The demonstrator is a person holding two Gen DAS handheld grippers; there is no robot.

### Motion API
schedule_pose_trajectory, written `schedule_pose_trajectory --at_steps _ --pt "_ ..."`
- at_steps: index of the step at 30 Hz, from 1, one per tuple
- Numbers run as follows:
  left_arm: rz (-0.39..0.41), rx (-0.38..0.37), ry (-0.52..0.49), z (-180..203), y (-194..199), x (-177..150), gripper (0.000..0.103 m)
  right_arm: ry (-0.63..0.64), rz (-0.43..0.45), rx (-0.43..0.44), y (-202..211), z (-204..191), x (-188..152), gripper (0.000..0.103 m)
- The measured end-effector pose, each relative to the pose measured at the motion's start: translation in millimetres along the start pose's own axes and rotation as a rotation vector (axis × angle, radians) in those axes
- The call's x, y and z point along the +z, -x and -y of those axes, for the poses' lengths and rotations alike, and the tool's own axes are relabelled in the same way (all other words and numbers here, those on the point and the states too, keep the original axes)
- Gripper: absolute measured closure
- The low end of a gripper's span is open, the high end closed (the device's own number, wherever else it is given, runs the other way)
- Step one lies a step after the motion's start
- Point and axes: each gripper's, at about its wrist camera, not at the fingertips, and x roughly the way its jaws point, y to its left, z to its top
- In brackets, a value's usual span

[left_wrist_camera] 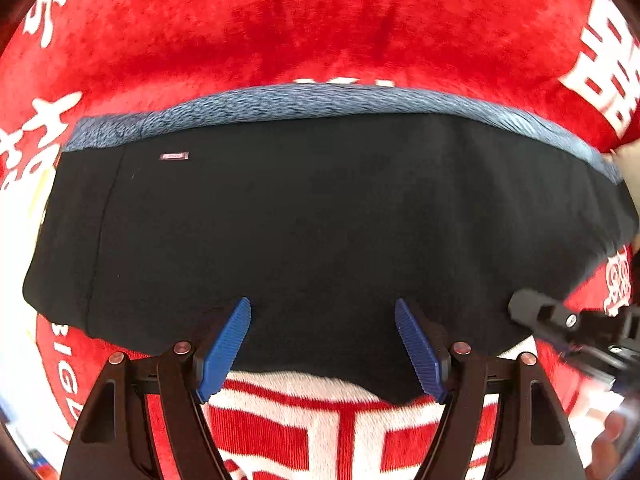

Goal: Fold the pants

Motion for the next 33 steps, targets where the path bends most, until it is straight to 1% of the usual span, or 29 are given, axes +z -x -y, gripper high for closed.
schedule_pose_trajectory --at_steps 2,3,5,7,9,10,12,14,16,17,18,19,22,27,28,30,31,32,33 --pt "-0.002 -0.003 -0.026 4.6 3.9 -6.8 0.027 0.091 0.018 -0.03 10.5 -15.3 -9.6 0.095" --pt "0.001 0.01 -0.048 7.9 5.0 -12.4 0.027 0.114 0.018 -0.045 13.6 -18.3 -15.2 0.096" --pt "0.004 0.026 -0.07 11.8 1.1 -19.7 0.027 0.13 0.012 -0.1 11.9 -13.0 -23.0 0.096" --pt "0.011 0.029 -0.057 12.8 -2.7 -23.6 0.027 0.11 -0.002 -0.144 2.7 1.3 -25.3 0.096" --pt "0.033 0.054 -0.061 15.6 -2.4 -26.0 0.024 0.106 -0.002 -0.136 -0.1 7.6 -25.0 0.096" --pt "0.042 0.064 -0.073 17.3 -1.6 -26.7 0.024 0.125 -0.001 -0.138 1.3 5.2 -25.6 0.095" --pt "0.051 0.085 -0.1 21.5 1.4 -26.5 0.024 0.148 -0.009 -0.144 4.5 2.1 -26.6 0.092" --pt "0.039 0.082 -0.092 21.3 9.0 -22.1 0.024 0.143 -0.027 -0.142 14.4 3.7 -26.1 0.086" --pt "0.036 0.065 -0.068 20.7 17.4 -18.8 0.024 0.146 0.008 -0.165 38.1 9.7 -21.9 0.077" --pt "0.042 0.055 -0.054 21.5 22.9 -13.9 0.024 0.146 0.04 -0.185 52.5 13.4 -17.0 0.073" --pt "0.05 0.05 -0.049 19.2 26.0 -10.3 0.024 0.139 0.069 -0.203 65.2 18.2 -11.3 0.068" --pt "0.057 0.045 -0.048 21.6 28.3 -6.3 0.024 0.122 0.106 -0.225 81.5 25.9 -2.4 0.067" --pt "0.074 0.039 -0.061 39.5 28.0 11.4 0.024 0.054 0.189 -0.274 118.5 51.0 25.7 0.067" --pt "0.067 0.028 -0.055 75.1 8.4 37.4 0.024 -0.074 0.312 -0.3 163.0 92.1 65.7 0.067" --pt "0.061 0.037 -0.057 80.7 2.1 37.1 0.024 -0.113 0.331 -0.299 169.5 102.8 74.4 0.067" --pt "0.029 0.067 -0.059 89.0 -13.5 32.8 0.024 -0.168 0.342 -0.278 173.9 118.0 85.3 0.067" --pt "0.016 0.077 -0.06 90.5 -19.0 30.3 0.024 -0.183 0.341 -0.27 174.7 122.4 89.5 0.077" --pt "0.019 0.085 -0.061 93.2 -23.6 26.9 0.021 -0.203 0.339 -0.268 175.5 128.9 94.0 0.087" --pt "0.044 0.098 -0.061 93.3 -22.7 24.3 0.018 -0.208 0.344 -0.259 176.3 130.8 94.8 0.096"
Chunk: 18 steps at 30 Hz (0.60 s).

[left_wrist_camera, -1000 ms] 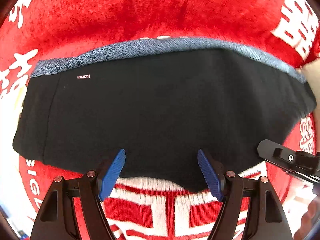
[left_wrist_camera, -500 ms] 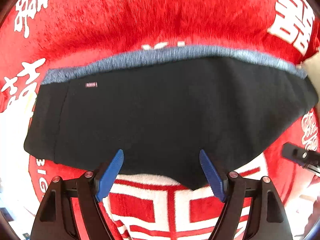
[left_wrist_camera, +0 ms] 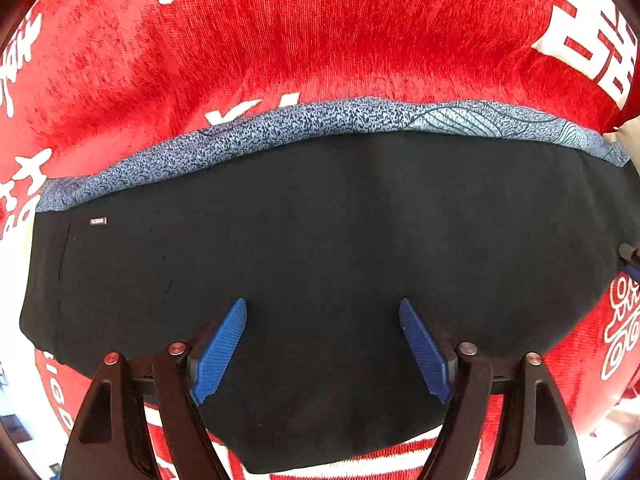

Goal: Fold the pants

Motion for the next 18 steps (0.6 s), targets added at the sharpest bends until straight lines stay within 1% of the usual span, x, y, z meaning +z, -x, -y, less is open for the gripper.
schedule_pose_trajectory --at_steps 1,2,3,5,6,7,8,9,10,11,12,14,16,17,18 --pt "0.009 0.014 -0.008 0.2 -0.1 -1.5 0.013 -0.004 0.007 0.012 1.7 2.2 2.4 0.097" --pt "0.012 0.016 -0.015 -0.4 -0.9 -2.4 0.011 -0.003 0.028 0.002 6.2 5.1 4.5 0.097" --pt "0.007 0.01 -0.01 -1.6 -0.7 -2.2 0.011 -0.009 0.045 -0.004 9.8 9.5 6.7 0.097" --pt "-0.027 0.007 0.007 -3.4 -0.1 2.6 0.011 -0.029 0.04 -0.005 13.7 21.9 12.4 0.097" --pt "-0.034 0.019 0.004 -3.3 2.4 6.3 0.011 -0.03 0.033 -0.02 15.3 24.3 13.1 0.096" --pt "-0.019 0.031 -0.001 -1.9 8.9 10.8 0.011 -0.01 0.039 -0.066 21.3 20.6 13.1 0.093" --pt "0.0 0.027 0.0 -1.8 13.3 13.8 0.011 0.02 0.055 -0.105 29.2 14.5 13.4 0.091" --pt "0.028 0.014 0.001 0.1 20.7 19.5 0.011 0.069 0.085 -0.141 39.4 5.8 13.5 0.088" --pt "0.047 0.003 0.001 3.0 24.8 27.3 0.011 0.131 0.114 -0.145 47.4 -4.2 12.1 0.088" --pt "0.058 -0.004 -0.001 8.0 25.4 36.9 0.011 0.207 0.124 -0.134 52.1 -19.8 11.6 0.088" --pt "0.064 0.001 0.0 12.4 22.7 44.9 0.011 0.269 0.115 -0.117 50.7 -34.7 11.5 0.088" --pt "0.061 0.022 0.022 21.2 11.3 61.9 0.011 0.38 0.073 -0.075 33.9 -68.4 12.8 0.088" --pt "0.058 0.022 0.062 26.9 -1.8 76.2 0.011 0.45 0.032 -0.036 5.4 -100.0 16.8 0.088" --pt "0.051 0.033 0.085 29.6 -10.8 82.1 0.011 0.49 0.016 -0.025 -12.8 -115.5 19.4 0.088" --pt "0.037 0.046 0.097 27.5 -20.6 91.2 0.011 0.517 0.007 -0.028 -23.8 -122.7 19.5 0.088"
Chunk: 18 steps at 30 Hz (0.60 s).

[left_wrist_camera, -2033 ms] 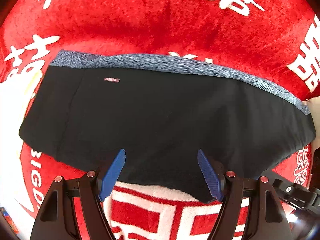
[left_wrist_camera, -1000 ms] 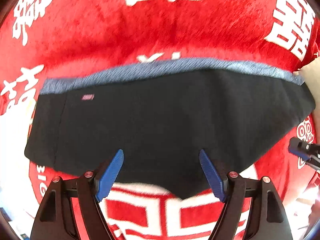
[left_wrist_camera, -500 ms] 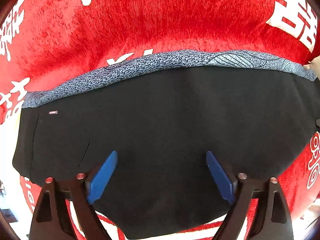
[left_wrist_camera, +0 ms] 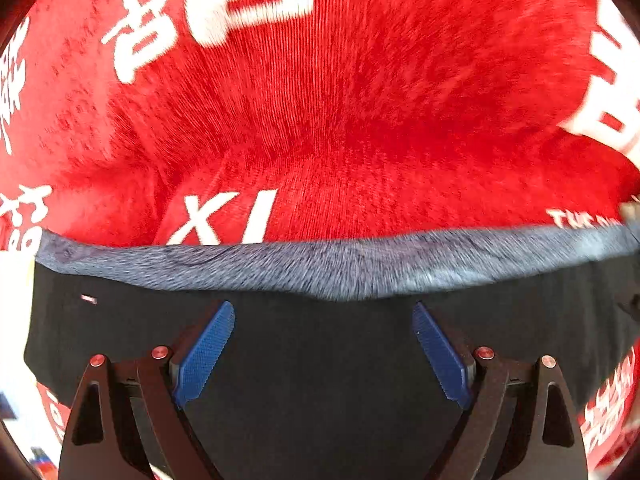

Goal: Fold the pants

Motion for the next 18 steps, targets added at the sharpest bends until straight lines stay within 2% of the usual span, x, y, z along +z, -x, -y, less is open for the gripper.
schedule_pose_trajectory --at_steps 3,4,6,8,11,14,15,16,18 --pt "0.004 0.007 0.034 1.4 -12.7 4.5 0.011 0.086 -0.051 -0.021 -40.3 -15.5 11.4 0.088" --pt "0.012 0.007 0.036 1.4 -14.3 6.6 0.011 0.099 -0.057 -0.045 -48.7 -13.7 14.4 0.092" --pt "0.018 0.018 0.035 0.8 -18.9 11.4 0.005 0.088 -0.024 -0.053 -53.6 -5.9 26.4 0.096" --pt "0.019 0.01 0.05 -3.8 -23.0 13.9 0.004 0.048 0.01 -0.084 -53.8 7.2 40.9 0.096" --pt "0.012 0.014 0.077 -8.1 -25.4 22.7 0.004 -0.012 0.037 -0.179 -46.9 30.8 60.7 0.096" --pt "0.006 0.008 0.078 -8.1 -17.7 27.8 0.004 -0.013 0.041 -0.233 -26.5 43.7 65.7 0.088" --pt "0.008 -0.009 0.064 -5.3 -11.9 26.9 0.004 -0.013 0.041 -0.24 -17.3 47.9 64.3 0.08" --pt "0.006 -0.024 0.05 -3.6 -8.1 26.4 0.004 -0.017 0.042 -0.243 -6.3 52.9 60.8 0.063" --pt "-0.007 -0.062 0.01 7.5 5.0 17.5 0.004 -0.03 0.041 -0.284 13.1 61.7 48.3 0.043"
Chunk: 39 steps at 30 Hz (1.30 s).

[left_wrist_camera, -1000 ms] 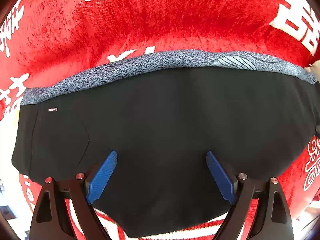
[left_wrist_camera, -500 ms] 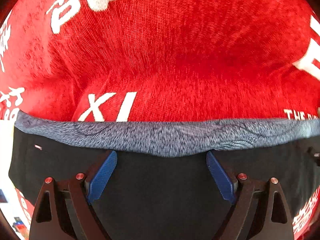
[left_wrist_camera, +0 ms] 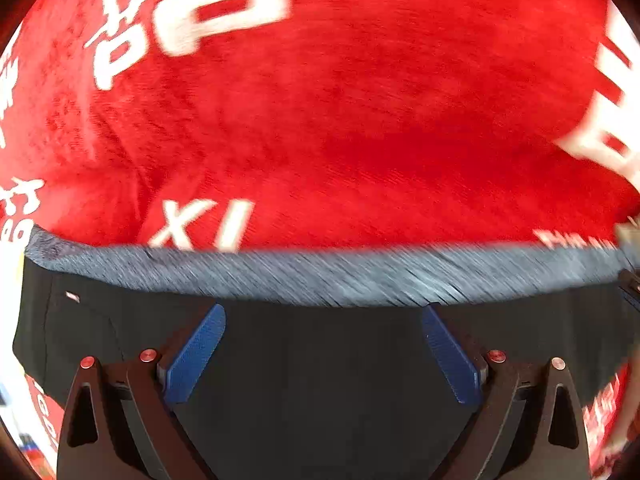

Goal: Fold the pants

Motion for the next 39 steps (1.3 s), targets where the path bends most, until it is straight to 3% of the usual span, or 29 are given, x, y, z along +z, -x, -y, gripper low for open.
schedule_pose_trajectory --at_steps 4,8,11,15,17,23,31,39 --pt "-0.041 -0.043 -0.078 31.6 10.1 -28.7 0.004 -0.003 -0.03 -0.01 19.5 15.2 -29.6 0.043" --pt "-0.114 -0.042 -0.095 44.8 -7.3 -53.3 0.003 0.015 -0.029 -0.014 26.9 20.5 -62.9 0.043" --pt "-0.07 -0.037 -0.092 43.5 -9.1 -58.0 0.001 0.068 -0.036 -0.039 16.5 9.1 -74.8 0.038" --pt "-0.064 -0.037 -0.102 43.6 -10.1 -62.6 0.001 0.147 -0.021 -0.072 5.3 3.0 -87.7 0.027" --pt "-0.069 -0.04 -0.106 40.7 -13.5 -63.2 0.001 0.155 -0.033 -0.071 3.9 0.6 -87.6 0.026" --pt "-0.071 -0.036 -0.108 43.4 -14.0 -61.8 0.001 0.089 -0.08 -0.015 11.6 12.9 -85.2 0.026" --pt "-0.066 -0.033 -0.107 44.8 -10.5 -62.8 0.001 0.054 -0.076 0.018 41.0 49.5 -94.6 0.026" --pt "-0.055 -0.021 -0.102 44.4 -12.6 -65.2 0.0 -0.103 -0.107 0.114 57.5 81.1 -109.7 0.026"
